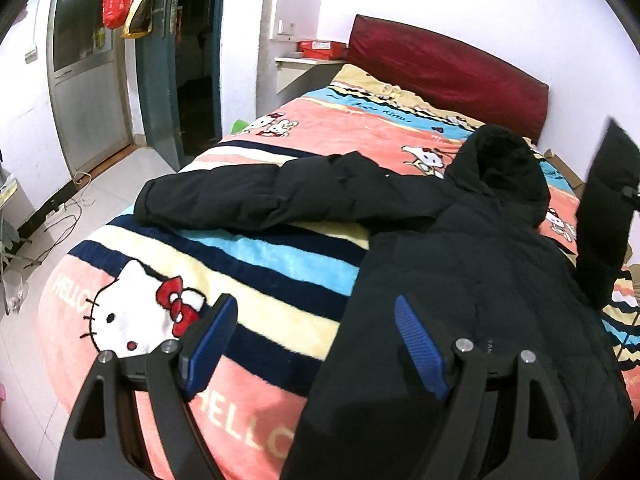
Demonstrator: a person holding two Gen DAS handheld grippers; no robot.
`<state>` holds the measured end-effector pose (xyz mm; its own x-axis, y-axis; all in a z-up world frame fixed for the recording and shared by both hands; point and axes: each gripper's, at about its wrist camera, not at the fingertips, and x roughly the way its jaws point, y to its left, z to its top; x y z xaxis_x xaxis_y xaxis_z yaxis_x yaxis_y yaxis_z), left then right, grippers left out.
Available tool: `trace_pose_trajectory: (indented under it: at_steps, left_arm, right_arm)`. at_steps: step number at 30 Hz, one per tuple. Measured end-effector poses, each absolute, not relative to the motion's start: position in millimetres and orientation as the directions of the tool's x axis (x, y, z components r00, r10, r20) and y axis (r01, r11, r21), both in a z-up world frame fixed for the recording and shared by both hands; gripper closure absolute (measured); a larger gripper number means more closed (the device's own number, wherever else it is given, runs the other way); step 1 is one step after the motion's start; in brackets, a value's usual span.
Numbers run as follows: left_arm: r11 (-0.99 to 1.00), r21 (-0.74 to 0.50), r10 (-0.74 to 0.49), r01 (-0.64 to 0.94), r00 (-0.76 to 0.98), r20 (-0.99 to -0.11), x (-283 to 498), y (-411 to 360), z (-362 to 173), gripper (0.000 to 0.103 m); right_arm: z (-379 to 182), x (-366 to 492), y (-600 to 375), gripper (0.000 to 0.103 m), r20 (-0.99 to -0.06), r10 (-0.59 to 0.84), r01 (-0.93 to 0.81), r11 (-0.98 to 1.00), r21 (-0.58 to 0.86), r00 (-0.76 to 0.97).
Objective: Fold large clothes
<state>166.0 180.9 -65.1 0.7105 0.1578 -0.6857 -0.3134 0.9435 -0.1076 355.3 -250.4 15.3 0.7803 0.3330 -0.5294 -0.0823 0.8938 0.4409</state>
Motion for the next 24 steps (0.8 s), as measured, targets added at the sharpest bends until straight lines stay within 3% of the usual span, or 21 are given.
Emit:
trace_pose_trajectory:
  at_steps: [12, 18, 21, 22, 23, 24]
  left_arm:
    - [0.938, -0.073, 0.189, -0.338, 0.678, -0.711, 169, 189, -80, 0.023]
    - [0.942, -0.064, 0.187, -0.329, 0.675, -0.714, 170, 184, -73, 0.023]
    - [0.95, -0.072, 0.162, -0.303, 0.677, -0.718, 174, 177, -64, 0.023]
    - [0.955, -0.072, 0.151, -0.288, 0.68, -0.718, 176, 172, -60, 0.023]
    - [0.958, -0.072, 0.143, -0.276, 0.683, -0.717, 178, 170, -56, 0.023]
    - [0.962, -0.069, 0.136, -0.263, 0.685, -0.716, 181, 165, -51, 0.023]
  right_arm:
    - [-131, 386, -113, 0.095, -0.766, 0.397, -0.188, 0.917, 0.352, 0.506]
    - [-147, 378, -111, 0.09, -0.804, 0.386, -0.209, 0.922, 0.325, 0.452]
    - [-143, 372, -112, 0.069, -0.806, 0.391, -0.224, 0.919, 0.323, 0.443]
    - [-142, 369, -111, 0.051, -0.803, 0.399, -0.231, 0.916, 0.327, 0.443]
    - [-138, 364, -111, 0.04, -0.794, 0.409, -0.242, 0.912, 0.332, 0.45]
    - [-132, 361, -108, 0.04, -0.787, 0.414, -0.251, 0.909, 0.332, 0.457]
